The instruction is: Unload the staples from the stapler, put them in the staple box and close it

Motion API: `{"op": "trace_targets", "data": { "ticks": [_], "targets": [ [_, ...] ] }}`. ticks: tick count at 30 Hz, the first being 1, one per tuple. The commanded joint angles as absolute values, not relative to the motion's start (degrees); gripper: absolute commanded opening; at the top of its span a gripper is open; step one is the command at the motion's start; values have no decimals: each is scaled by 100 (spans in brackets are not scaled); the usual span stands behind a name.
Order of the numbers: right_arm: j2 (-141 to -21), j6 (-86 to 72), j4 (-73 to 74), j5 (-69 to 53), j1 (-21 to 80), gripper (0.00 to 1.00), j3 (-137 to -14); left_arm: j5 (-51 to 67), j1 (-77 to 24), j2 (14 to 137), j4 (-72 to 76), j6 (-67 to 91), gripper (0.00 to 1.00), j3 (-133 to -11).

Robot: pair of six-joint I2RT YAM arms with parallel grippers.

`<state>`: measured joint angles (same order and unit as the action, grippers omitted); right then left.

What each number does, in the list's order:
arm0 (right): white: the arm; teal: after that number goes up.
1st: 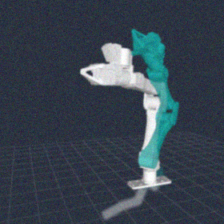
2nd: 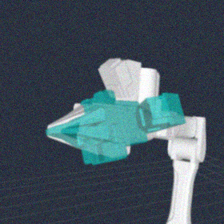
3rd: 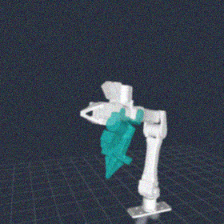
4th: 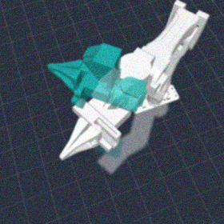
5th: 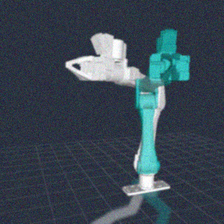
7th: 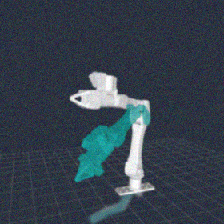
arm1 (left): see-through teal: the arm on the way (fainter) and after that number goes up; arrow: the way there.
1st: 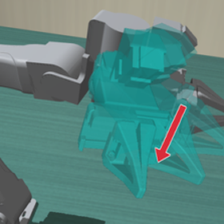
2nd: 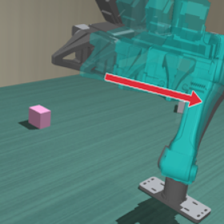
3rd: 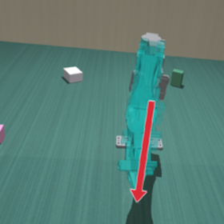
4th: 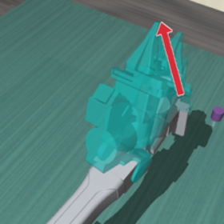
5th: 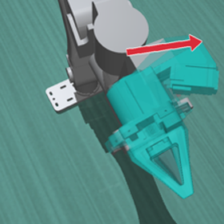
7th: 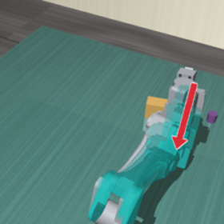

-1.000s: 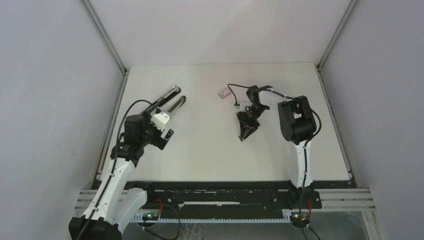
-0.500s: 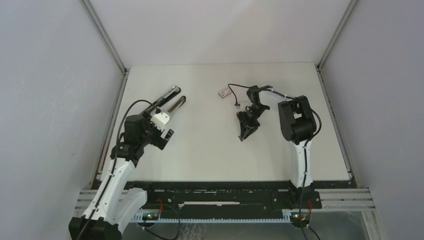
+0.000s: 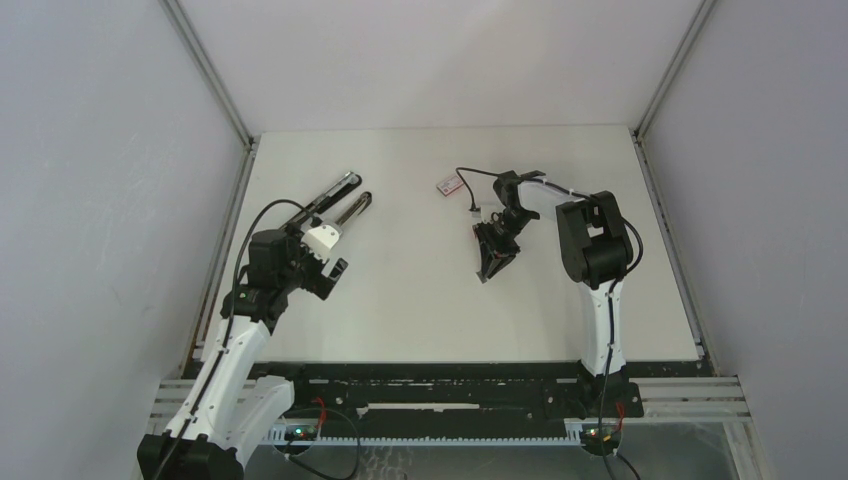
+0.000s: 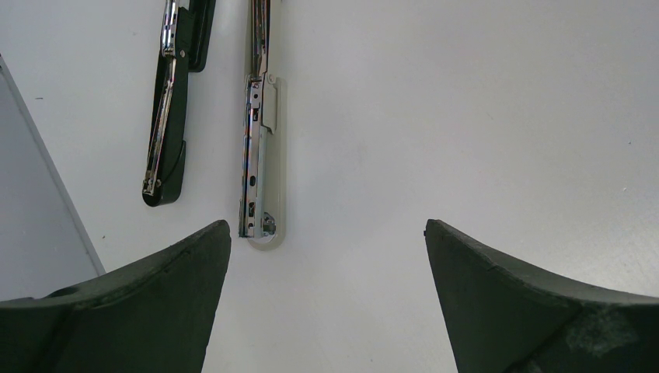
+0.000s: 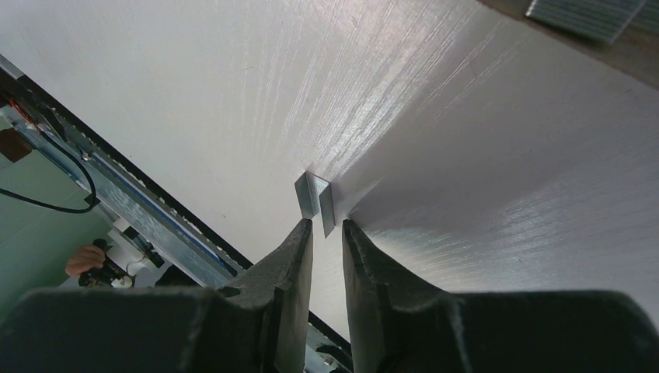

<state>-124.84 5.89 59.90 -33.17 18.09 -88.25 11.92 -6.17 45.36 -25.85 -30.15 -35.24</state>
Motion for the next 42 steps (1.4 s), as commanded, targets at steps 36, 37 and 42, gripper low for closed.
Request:
{"op": "trace_targets", "data": {
  "ticks": [36,37,42],
  "targets": [
    [-12438,633,4877,-2132,1670,26,-8561,1163,-588,4458,-2466,-3094,100,-3443],
    [-12449,647,4899,-2155,1674,26,-8573,1165,-589,4457,-2467,-3093,100,-3444],
    [-12507,691,4947,-2116,1720,25,-8585,1163,-583,4473,-2462,-3094,100,-3445]
  ]
}}
